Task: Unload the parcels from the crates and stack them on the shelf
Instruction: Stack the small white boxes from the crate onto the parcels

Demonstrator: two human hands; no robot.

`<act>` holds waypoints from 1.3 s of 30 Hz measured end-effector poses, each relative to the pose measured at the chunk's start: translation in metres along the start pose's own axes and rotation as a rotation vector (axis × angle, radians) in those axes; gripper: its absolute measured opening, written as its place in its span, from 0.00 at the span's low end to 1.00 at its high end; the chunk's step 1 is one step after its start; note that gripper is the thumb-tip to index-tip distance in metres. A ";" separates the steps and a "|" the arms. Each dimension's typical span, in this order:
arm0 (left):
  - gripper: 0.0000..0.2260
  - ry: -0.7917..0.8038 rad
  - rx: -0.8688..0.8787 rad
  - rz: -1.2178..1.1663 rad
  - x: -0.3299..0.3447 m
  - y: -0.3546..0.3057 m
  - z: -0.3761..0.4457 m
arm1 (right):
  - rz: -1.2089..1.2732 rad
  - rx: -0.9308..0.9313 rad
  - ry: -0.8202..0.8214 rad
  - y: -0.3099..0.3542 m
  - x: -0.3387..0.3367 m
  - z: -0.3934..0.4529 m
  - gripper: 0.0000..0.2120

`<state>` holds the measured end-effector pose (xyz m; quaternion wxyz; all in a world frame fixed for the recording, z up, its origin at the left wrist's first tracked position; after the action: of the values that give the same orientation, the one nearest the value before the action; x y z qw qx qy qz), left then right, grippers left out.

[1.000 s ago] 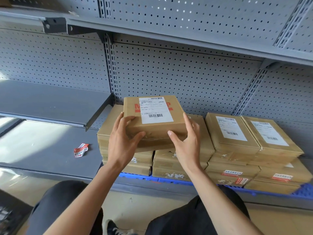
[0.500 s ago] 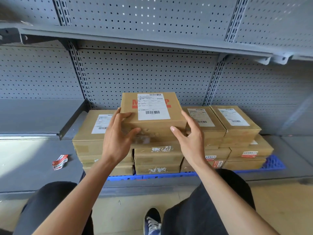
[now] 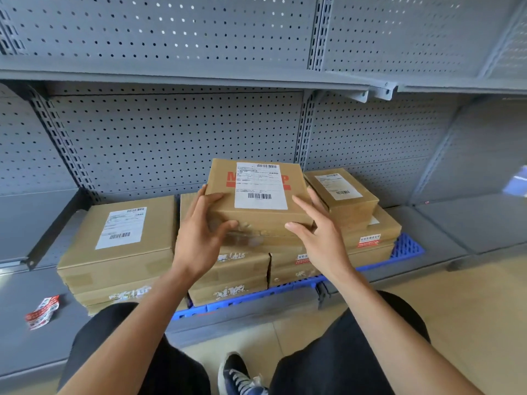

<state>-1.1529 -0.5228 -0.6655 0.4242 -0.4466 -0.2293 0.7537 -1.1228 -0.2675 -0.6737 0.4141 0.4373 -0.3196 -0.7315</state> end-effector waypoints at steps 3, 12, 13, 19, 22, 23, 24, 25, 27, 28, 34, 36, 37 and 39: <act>0.25 0.061 0.062 -0.039 0.023 -0.009 0.013 | -0.024 0.021 -0.091 -0.011 -0.016 -0.006 0.27; 0.24 0.163 0.078 -0.196 0.082 -0.018 0.030 | -0.111 0.052 -0.126 -0.024 -0.073 -0.017 0.32; 0.24 0.174 0.074 -0.209 0.088 -0.019 0.032 | -0.115 0.045 -0.117 -0.027 -0.079 -0.015 0.33; 0.23 0.257 0.100 -0.237 0.127 -0.034 0.051 | -0.195 0.007 -0.089 -0.047 -0.109 -0.002 0.28; 0.24 0.258 0.111 -0.223 0.146 -0.040 0.065 | -0.228 -0.035 -0.164 -0.060 -0.119 0.008 0.26; 0.24 0.251 0.113 -0.214 0.151 -0.041 0.070 | -0.241 -0.045 -0.186 -0.063 -0.121 0.012 0.26; 0.24 0.242 0.115 -0.210 0.156 -0.044 0.076 | -0.254 -0.054 -0.208 -0.066 -0.123 0.015 0.26; 0.24 0.231 0.112 -0.214 0.161 -0.046 0.082 | -0.270 -0.066 -0.232 -0.069 -0.124 0.019 0.26; 0.24 0.220 0.115 -0.240 0.171 -0.051 0.094 | -0.302 -0.093 -0.283 -0.074 -0.127 0.026 0.26; 0.23 0.214 0.118 -0.250 0.177 -0.053 0.099 | -0.312 -0.101 -0.306 -0.077 -0.128 0.030 0.26; 0.32 0.180 -0.028 -0.226 0.221 -0.058 0.113 | -0.442 -0.141 -0.447 -0.097 -0.126 0.055 0.25; 0.36 0.186 -0.047 -0.230 0.233 -0.062 0.109 | -0.452 -0.123 -0.472 -0.103 -0.122 0.061 0.25; 0.37 0.193 -0.043 -0.240 0.239 -0.063 0.105 | -0.441 -0.105 -0.479 -0.106 -0.121 0.064 0.25; 0.36 0.213 -0.027 -0.255 0.249 -0.066 0.098 | -0.427 -0.080 -0.495 -0.111 -0.118 0.070 0.25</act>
<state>-1.2689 -0.2742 -0.6884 0.5324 -0.4970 -0.2480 0.6388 -1.1904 -0.1053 -0.6924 0.1782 0.2866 -0.2826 -0.8979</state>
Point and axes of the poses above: each hand's wrist, its own z-axis towards the middle knuckle, its own x-axis out of the palm, y = z × x, the point moved 5 cm from there along z, towards the middle knuckle, and after that the axes turned 1 degree about z, right-handed, at the moved point
